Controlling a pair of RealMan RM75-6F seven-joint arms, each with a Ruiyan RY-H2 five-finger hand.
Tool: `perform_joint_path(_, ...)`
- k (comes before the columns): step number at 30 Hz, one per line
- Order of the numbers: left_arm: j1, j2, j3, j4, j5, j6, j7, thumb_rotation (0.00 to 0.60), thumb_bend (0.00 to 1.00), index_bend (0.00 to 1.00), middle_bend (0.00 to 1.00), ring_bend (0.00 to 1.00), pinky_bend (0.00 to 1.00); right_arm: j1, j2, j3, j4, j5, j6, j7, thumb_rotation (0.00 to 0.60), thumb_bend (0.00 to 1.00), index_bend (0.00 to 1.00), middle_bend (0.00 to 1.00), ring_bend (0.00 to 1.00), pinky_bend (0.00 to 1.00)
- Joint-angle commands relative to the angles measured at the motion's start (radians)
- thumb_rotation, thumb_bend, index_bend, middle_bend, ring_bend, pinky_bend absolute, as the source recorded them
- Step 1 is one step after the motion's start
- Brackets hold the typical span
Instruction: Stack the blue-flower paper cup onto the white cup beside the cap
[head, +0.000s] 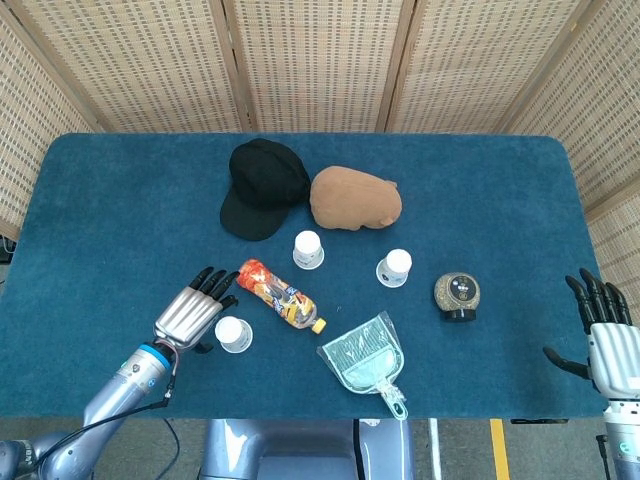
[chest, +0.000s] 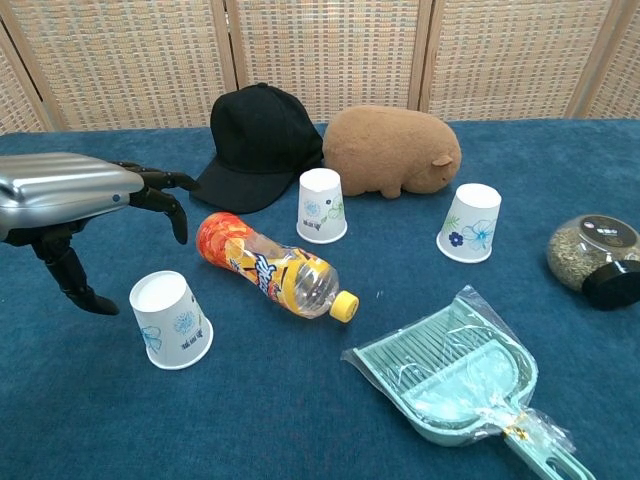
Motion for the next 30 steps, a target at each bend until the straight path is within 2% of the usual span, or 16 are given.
perform_joint_path(1,-0.029,-0.029,0.01,0.009,-0.041,0.009,0.037,0.6,0.12,0.3,0.0,0.0,0.03,0.0,0.003,0.003,0.004,0.004,-0.002,0.019,0.6,0.05,0.0,0.0,0.0,0.0)
perform_joint_path(5,-0.048,-0.044,0.016,0.013,-0.07,0.02,0.061,0.6,0.12,0.32,0.0,0.0,0.03,0.001,0.005,0.003,0.007,0.003,-0.004,0.031,0.6,0.05,0.0,0.0,0.0,0.0)
perform_joint_path(10,-0.07,-0.069,0.032,0.021,-0.101,0.043,0.095,0.6,0.12,0.4,0.0,0.0,0.03,0.001,0.005,0.005,0.013,0.007,-0.004,0.046,0.6,0.05,0.0,0.0,0.0,0.0)
perform_joint_path(19,-0.102,-0.115,0.055,0.063,-0.152,0.06,0.115,0.6,0.13,0.43,0.0,0.0,0.04,-0.003,0.01,0.013,0.022,0.013,0.003,0.088,0.6,0.05,0.0,0.0,0.0,0.0)
perform_joint_path(21,-0.105,-0.121,0.057,0.066,-0.149,0.068,0.111,0.6,0.14,0.45,0.0,0.0,0.04,-0.003,0.009,0.013,0.024,0.014,0.002,0.092,0.6,0.05,0.0,0.0,0.0,0.0)
perform_joint_path(25,-0.105,-0.122,0.062,0.061,-0.13,0.085,0.093,0.6,0.22,0.47,0.0,0.0,0.04,-0.003,0.009,0.014,0.025,0.012,0.004,0.098,0.6,0.05,0.0,0.0,0.0,0.0)
perform_joint_path(30,-0.103,-0.094,0.062,0.036,-0.095,0.103,0.06,0.6,0.23,0.47,0.0,0.0,0.04,-0.005,0.009,0.014,0.027,0.01,0.008,0.106,0.6,0.05,0.0,0.0,0.0,0.0)
